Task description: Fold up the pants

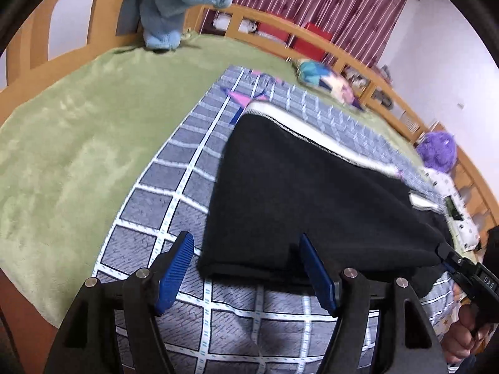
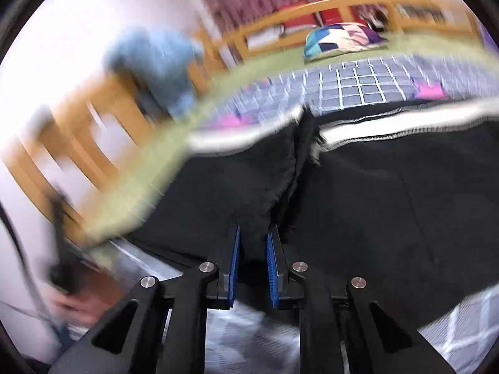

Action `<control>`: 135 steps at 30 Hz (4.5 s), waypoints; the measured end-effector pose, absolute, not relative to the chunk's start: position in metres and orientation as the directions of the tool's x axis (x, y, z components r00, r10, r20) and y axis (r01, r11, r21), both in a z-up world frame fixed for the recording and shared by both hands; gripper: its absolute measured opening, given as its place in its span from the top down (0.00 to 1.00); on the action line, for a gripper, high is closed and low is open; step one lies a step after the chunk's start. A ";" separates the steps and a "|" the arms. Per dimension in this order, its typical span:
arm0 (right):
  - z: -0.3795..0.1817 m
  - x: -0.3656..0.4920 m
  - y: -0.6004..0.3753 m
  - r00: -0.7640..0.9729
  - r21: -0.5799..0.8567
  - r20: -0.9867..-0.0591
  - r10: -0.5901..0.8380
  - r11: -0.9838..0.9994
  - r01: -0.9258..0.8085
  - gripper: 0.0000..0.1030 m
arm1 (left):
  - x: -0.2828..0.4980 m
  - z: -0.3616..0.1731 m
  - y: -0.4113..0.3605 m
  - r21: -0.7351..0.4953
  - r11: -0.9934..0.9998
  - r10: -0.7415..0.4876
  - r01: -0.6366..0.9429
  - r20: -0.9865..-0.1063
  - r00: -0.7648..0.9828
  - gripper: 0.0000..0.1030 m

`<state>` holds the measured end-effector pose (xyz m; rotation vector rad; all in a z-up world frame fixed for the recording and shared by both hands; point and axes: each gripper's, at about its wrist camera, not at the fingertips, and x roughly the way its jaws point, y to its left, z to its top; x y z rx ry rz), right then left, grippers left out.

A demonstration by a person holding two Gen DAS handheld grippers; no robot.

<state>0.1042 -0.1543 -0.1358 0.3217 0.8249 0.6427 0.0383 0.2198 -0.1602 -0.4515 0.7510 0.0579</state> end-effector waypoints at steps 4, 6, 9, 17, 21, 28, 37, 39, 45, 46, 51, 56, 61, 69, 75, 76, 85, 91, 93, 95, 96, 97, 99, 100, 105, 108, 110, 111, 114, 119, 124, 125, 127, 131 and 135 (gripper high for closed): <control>-0.162 0.107 -0.134 0.477 0.372 -0.707 0.523 0.848 -0.379 0.81 | 0.037 -0.150 0.224 -0.443 0.878 -0.153 -0.179 -0.615 0.774 0.33; -0.179 0.103 -0.124 0.454 0.316 -0.753 0.477 0.867 -0.385 0.77 | 0.044 -0.151 0.221 -0.455 0.873 -0.172 -0.177 -0.626 0.761 0.33; -0.164 0.100 -0.123 0.461 0.289 -0.741 0.488 0.852 -0.438 0.63 | 0.061 -0.166 0.206 -0.341 0.913 -0.110 -0.225 -0.735 0.669 0.30; -0.137 0.172 -0.116 0.533 0.295 -0.684 0.498 0.857 -0.422 0.38 | 0.059 -0.169 0.213 -0.356 0.910 -0.132 -0.213 -0.734 0.666 0.29; -0.161 0.245 -0.104 0.505 0.317 -0.742 0.440 0.895 -0.314 0.37 | 0.058 -0.175 0.223 -0.417 0.882 -0.177 -0.219 -0.724 0.666 0.29; -0.152 0.285 -0.097 0.447 0.321 -0.741 0.501 0.849 -0.420 0.85 | 0.062 -0.177 0.227 -0.433 0.873 -0.178 -0.226 -0.713 0.678 0.29; -0.147 0.255 -0.111 0.518 0.198 -0.774 0.365 0.916 -0.350 0.68 | 0.065 -0.183 0.234 -0.460 0.846 -0.178 -0.270 -0.721 0.670 0.29; -0.127 0.219 -0.120 0.567 0.212 -0.713 0.413 0.897 -0.387 0.59 | 0.066 -0.185 0.235 -0.472 0.839 -0.189 -0.271 -0.720 0.668 0.29; -0.155 0.149 -0.117 0.498 0.128 -0.757 0.422 0.844 -0.521 0.54 | 0.066 -0.192 0.242 -0.543 0.789 -0.235 -0.289 -0.701 0.673 0.29; -0.174 0.144 -0.120 0.481 0.118 -0.783 0.395 0.852 -0.509 0.53 | 0.067 -0.193 0.244 -0.559 0.776 -0.247 -0.291 -0.695 0.675 0.30; -0.177 0.135 -0.139 0.519 0.245 -0.714 0.471 0.861 -0.445 0.50 | 0.077 -0.196 0.244 -0.607 0.742 -0.285 -0.284 -0.670 0.686 0.49; -0.171 0.132 -0.151 0.520 0.304 -0.696 0.495 0.859 -0.411 0.50 | 0.078 -0.171 0.222 -0.446 0.852 -0.137 -0.274 -0.694 0.707 0.77; -0.149 0.110 -0.173 0.621 0.176 -0.644 0.447 0.876 -0.449 0.50 | 0.074 -0.106 0.172 -0.342 0.919 -0.066 -0.195 -0.622 0.780 0.83; -0.153 0.121 -0.270 0.635 0.334 -0.646 0.423 0.905 -0.263 0.47 | 0.091 -0.051 0.011 -0.154 0.978 -0.204 0.139 -0.592 0.780 0.85; -0.165 0.120 -0.310 0.626 0.375 -0.669 0.402 0.909 -0.183 0.47 | 0.109 -0.100 -0.068 -0.209 0.948 -0.318 0.241 -0.680 0.660 0.85; -0.164 0.120 -0.310 0.627 0.378 -0.666 0.404 0.907 -0.184 0.47 | 0.106 -0.105 -0.071 -0.226 0.944 -0.330 0.241 -0.688 0.647 0.85; -0.159 0.119 -0.291 0.580 0.483 -0.618 0.531 0.838 -0.253 0.46 | 0.068 -0.089 0.001 -0.346 0.919 -0.376 0.191 -0.617 0.691 0.36; -0.150 0.144 -0.247 0.501 0.658 -0.534 0.681 0.707 -0.259 0.31 | 0.051 -0.109 0.082 -0.385 0.923 -0.279 0.011 -0.649 0.707 0.35; -0.155 0.157 -0.228 0.492 0.652 -0.566 0.662 0.724 -0.225 0.31 | 0.043 -0.123 0.105 -0.440 0.897 -0.287 -0.041 -0.651 0.703 0.35; -0.161 0.173 -0.206 0.459 0.633 -0.615 0.641 0.748 -0.197 0.78 | 0.037 -0.135 0.117 -0.474 0.877 -0.295 -0.073 -0.654 0.697 0.35; -0.162 0.179 -0.196 0.433 0.638 -0.621 0.653 0.743 -0.205 0.85 | 0.035 -0.140 0.122 -0.483 0.872 -0.297 -0.084 -0.657 0.693 0.35; -0.155 0.184 -0.188 0.424 0.628 -0.626 0.654 0.745 -0.223 0.86 | 0.032 -0.147 0.125 -0.492 0.865 -0.299 -0.096 -0.661 0.689 0.35; -0.128 0.186 -0.179 0.458 0.613 -0.578 0.675 0.730 -0.302 0.87 | 0.031 -0.153 0.127 -0.501 0.859 -0.304 -0.110 -0.669 0.678 0.35; -0.111 0.187 -0.177 0.468 0.609 -0.552 0.690 0.717 -0.339 0.87 | 0.032 -0.156 0.127 -0.502 0.857 -0.307 -0.114 -0.677 0.669 0.35; -0.068 0.197 -0.180 0.482 0.599 -0.521 0.704 0.704 -0.381 0.87 | 0.037 -0.154 0.119 -0.494 0.864 -0.317 -0.093 -0.679 0.662 0.35; -0.062 0.198 -0.196 0.506 0.567 -0.531 0.680 0.728 -0.384 0.87 | 0.042 -0.150 0.108 -0.486 0.871 -0.328 -0.071 -0.684 0.652 0.35; -0.059 0.200 -0.223 0.536 0.585 -0.507 0.675 0.726 -0.360 0.88 | 0.047 -0.148 0.099 -0.491 0.870 -0.348 -0.052 -0.683 0.642 0.35; -0.056 0.202 -0.234 0.548 0.593 -0.496 0.674 0.724 -0.354 0.88 | 0.050 -0.147 0.094 -0.496 0.867 -0.360 -0.043 -0.682 0.636 0.35; -0.045 0.206 -0.285 0.600 0.604 -0.463 0.653 0.728 -0.326 0.88 | 0.061 -0.142 0.074 -0.521 0.854 -0.406 -0.007 -0.674 0.618 0.35; -0.036 0.214 -0.366 0.656 0.536 -0.496 0.569 0.795 -0.285 0.88 | 0.087 -0.130 0.029 -0.547 0.834 -0.477 0.076 -0.645 0.597 0.35; -0.065 0.232 -0.440 0.658 0.414 -0.627 0.417 0.894 -0.173 0.88 | 0.112 -0.127 -0.029 -0.498 0.855 -0.485 0.147 -0.665 0.568 0.35; -0.074 0.233 -0.451 0.654 0.408 -0.642 0.400 0.901 -0.151 0.88 | 0.114 -0.126 -0.040 -0.483 0.862 -0.478 0.156 -0.669 0.569 0.35; -0.097 0.235 -0.466 0.634 0.394 -0.677 0.374 0.912 -0.117 0.88 | 0.120 -0.125 -0.061 -0.461 0.872 -0.466 0.165 -0.675 0.572 0.35; -0.122 0.230 -0.469 0.602 0.343 -0.715 0.354 0.929 -0.140 0.81 | 0.127 -0.121 -0.083 -0.454 0.879 -0.447 0.145 -0.682 0.579 0.35; -0.104 0.209 -0.472 0.692 0.292 -0.668 0.274 0.952 -0.095 0.78 | 0.122 -0.134 -0.095 -0.377 0.919 -0.370 0.112 -0.733 0.571 0.35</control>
